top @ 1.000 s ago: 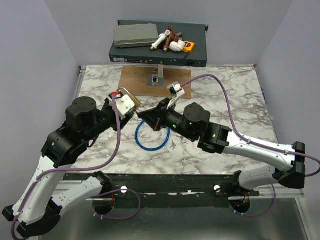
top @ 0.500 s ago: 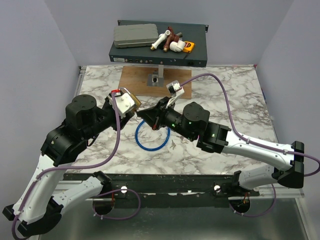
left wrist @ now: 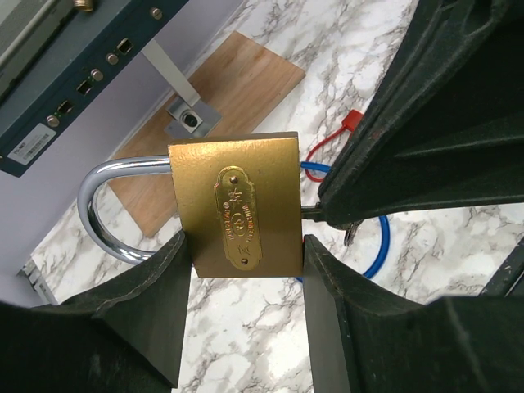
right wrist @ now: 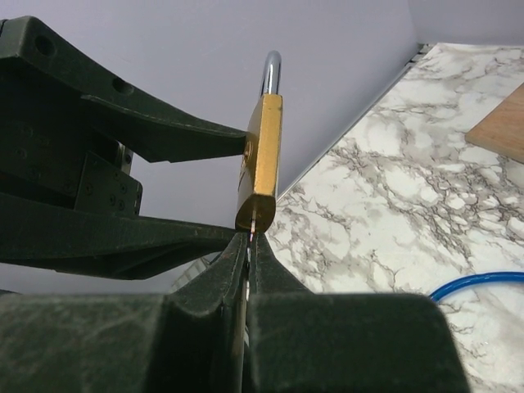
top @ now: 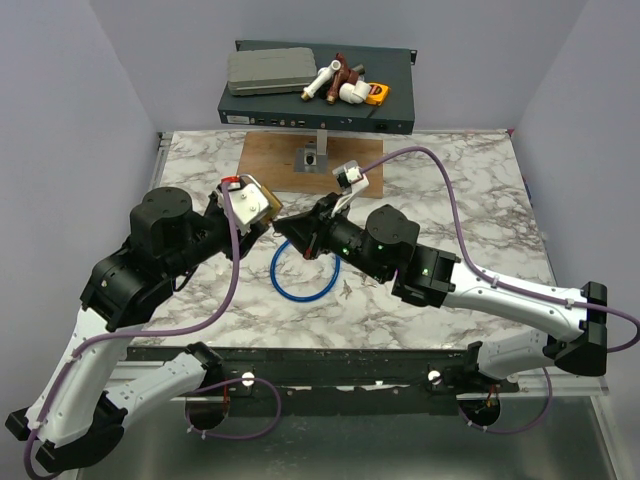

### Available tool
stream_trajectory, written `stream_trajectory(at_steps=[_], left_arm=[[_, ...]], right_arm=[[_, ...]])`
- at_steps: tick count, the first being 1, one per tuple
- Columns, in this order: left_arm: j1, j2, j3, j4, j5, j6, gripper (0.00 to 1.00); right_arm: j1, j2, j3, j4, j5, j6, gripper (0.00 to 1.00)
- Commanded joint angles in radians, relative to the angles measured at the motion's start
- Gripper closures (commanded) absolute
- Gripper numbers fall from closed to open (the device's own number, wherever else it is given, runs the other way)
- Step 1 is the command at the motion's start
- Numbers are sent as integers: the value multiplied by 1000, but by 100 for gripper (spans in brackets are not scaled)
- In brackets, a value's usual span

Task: Unlock with the key
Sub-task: Unlock the lock.

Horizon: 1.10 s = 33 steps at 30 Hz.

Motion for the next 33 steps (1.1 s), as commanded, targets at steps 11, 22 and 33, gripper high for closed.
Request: stream_trajectory(at_steps=[11,22,33], left_arm=[[-14,-35,28,83,110,-28,100],[-13,-37,29,83,117,-28,100],[-11,-47,24,79,139,-32,100]], right_arm=[[-4,-55,-31,11,26,9,60],[-6,14,75,-69,77,-16,57],[-19,33,74,-38,23,18,98]])
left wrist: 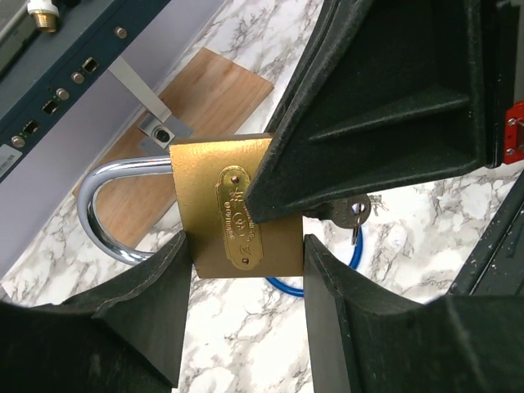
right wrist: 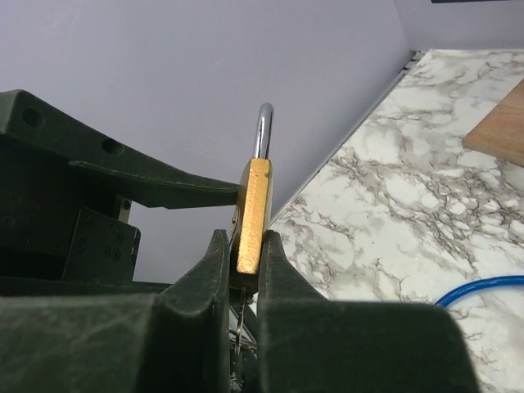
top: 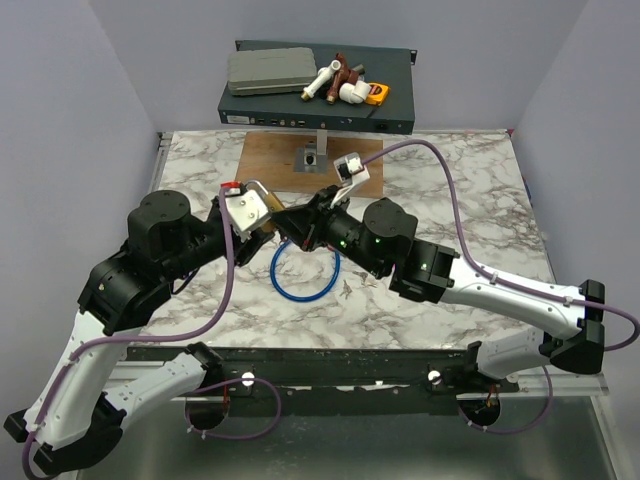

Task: Unlock with the key
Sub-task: Unlock the lock.

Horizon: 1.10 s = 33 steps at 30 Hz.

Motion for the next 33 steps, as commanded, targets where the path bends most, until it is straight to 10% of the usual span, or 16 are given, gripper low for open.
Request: stream_trajectory(at_steps=[1,6,11,22,33], left_arm=[[-2,-35,16,87,70,-14,97],[-2,-35,33,0,188,16,21],[-2,-62,73,-101,313,119,2],[-2,-67,99,-204,324,385,2],[2,1,111,-274,433,277,1]], right_arm=[[-19,0,7,2,-3,-8,99],[-41,-36,24,-67,-9,-44,99],[-98,-68,42,-208,-109,-79,99],[-119,21,247,-436,-552,-230,99],[-117,90,396,-661,-754,-413,99]])
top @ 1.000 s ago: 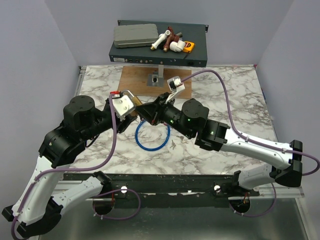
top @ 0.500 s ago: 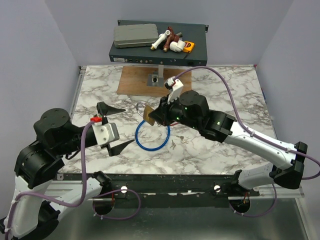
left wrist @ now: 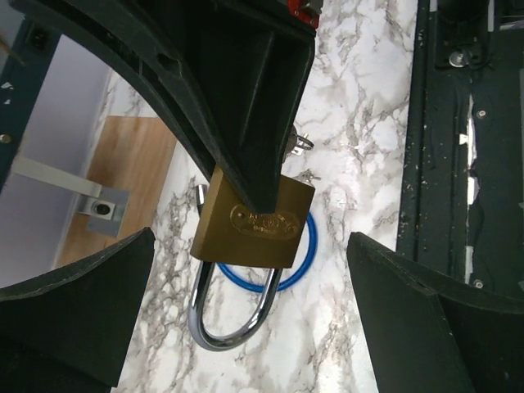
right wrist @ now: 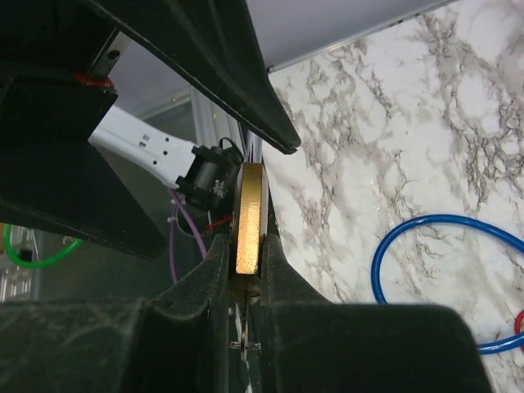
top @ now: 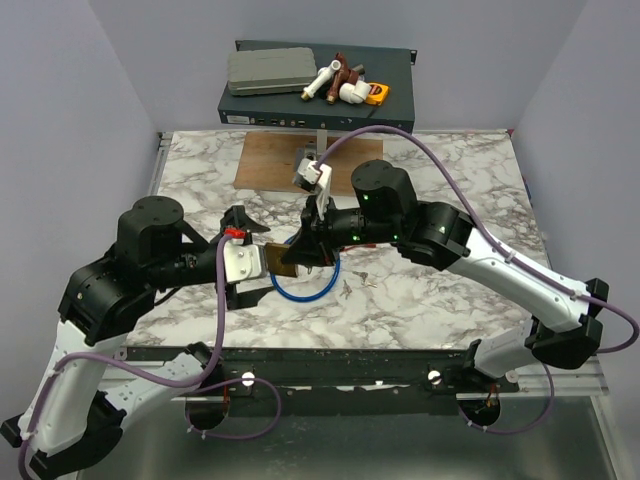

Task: Unlock with the key
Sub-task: Unlock the lock.

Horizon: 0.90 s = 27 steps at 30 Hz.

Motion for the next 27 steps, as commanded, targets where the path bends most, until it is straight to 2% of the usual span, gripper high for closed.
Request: stream_trajectory(at_steps=[1,5,9,15,19,24,27], left_arm=[[5,10,13,-49,98,-50,2],[4,33,-7,-98,155,-49,1],[21,53,-23,-133,211,-45,8],[128,101,-19,-128,324,-83,9],[154,142,11,-136,393,-100,12],[156,164,6,-212,450,-43,25],[157,162,-9,-250,467,-16,29]], right_arm=[[5,17,82,-56,-104,-100,99],[6,12,87,-53,-110,-130,99],[7,7,93,-62,-115,-161,99],[37,-3,83,-81,-139,-247,99],[48,-2,87,-91,-131,-283,99],[51,0,106,-93,-106,-305,99],[51,0,113,-95,-94,-323,99]])
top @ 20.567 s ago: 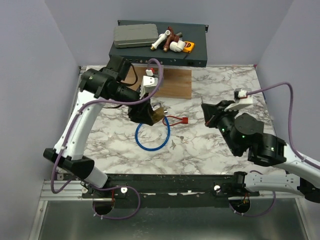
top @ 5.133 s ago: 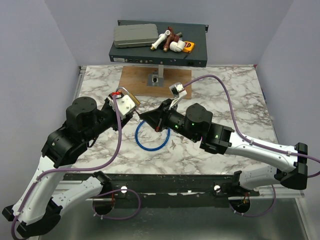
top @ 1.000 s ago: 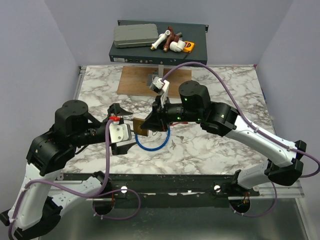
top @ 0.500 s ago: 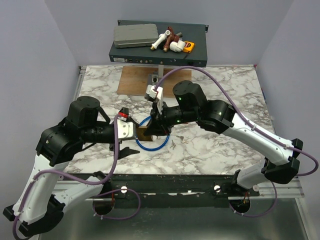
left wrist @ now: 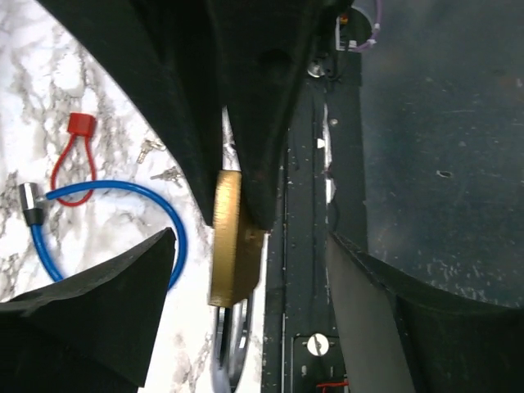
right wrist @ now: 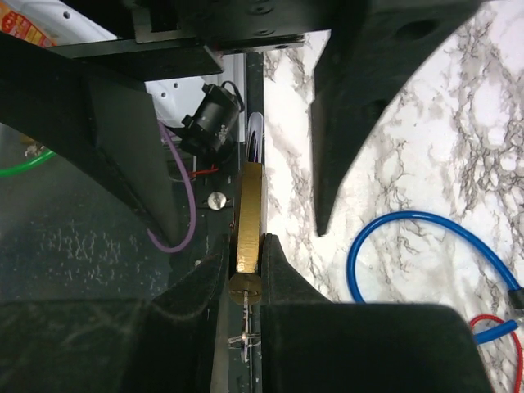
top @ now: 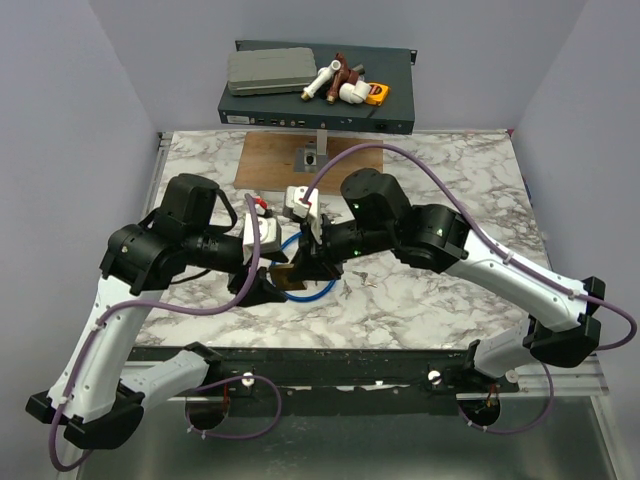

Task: Unlock with the key
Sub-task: Unlock the lock.

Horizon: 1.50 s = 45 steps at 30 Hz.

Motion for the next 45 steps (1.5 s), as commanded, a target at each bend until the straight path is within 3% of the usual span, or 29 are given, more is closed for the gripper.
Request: stream_trajectory(at_steps=[1,5,15,17,20,21,26,31,35,41,45], left_arm=[[5,-13,2,-98,106,57,29],[4,-26,-11,-80,104,52,30],[4,-36,-47,56,89,-22,63],[5,-36,-49,64,87,-27,72],[4,-33,-57,56,65,-18,98],[5,-33,-58,48,57,-8,100],[3,-46,-78,48,42,-1,100],[4,-46,-57,62,41,-29,100],[4,-50,-35,75,61,-80,100],[5,-53,-7,86,99,-133,100],[4,-47,26,80,119,-145,100]], right_arm=[[5,-27,74,59,-1,-47,99],[5,-12,93,45,-10,-57,99],[10,19,100,60,-50,-45,99],[13,24,105,58,-50,-48,99],[15,23,105,58,-50,-51,99],[15,21,105,57,-48,-52,99],[13,1,103,76,-18,-39,99],[14,-43,97,101,17,-14,66],[13,-129,33,115,110,-10,52],[13,-230,-80,114,167,20,52],[13,-245,-113,106,121,28,55]])
